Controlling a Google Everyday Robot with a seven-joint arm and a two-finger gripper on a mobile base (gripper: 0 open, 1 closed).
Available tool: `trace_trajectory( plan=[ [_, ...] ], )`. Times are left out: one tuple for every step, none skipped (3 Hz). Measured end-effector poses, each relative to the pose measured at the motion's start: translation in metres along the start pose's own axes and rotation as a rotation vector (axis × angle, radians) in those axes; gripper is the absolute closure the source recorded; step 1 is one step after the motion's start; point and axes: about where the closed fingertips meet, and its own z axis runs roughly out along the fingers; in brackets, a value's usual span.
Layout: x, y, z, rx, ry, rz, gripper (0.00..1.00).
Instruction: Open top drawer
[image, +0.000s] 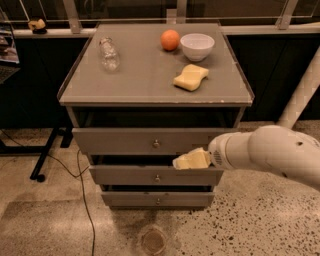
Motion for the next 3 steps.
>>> trace_trajectory(
  plan=[
    [-0.011, -0.002, 0.021, -0.030, -0.007, -0.019, 0.00],
    [-0.022, -0.007, 0.033, -0.048, 0.004, -0.038, 0.12],
    [-0.023, -0.007, 0.033, -0.049, 0.003, -0.038, 0.31]
  ],
)
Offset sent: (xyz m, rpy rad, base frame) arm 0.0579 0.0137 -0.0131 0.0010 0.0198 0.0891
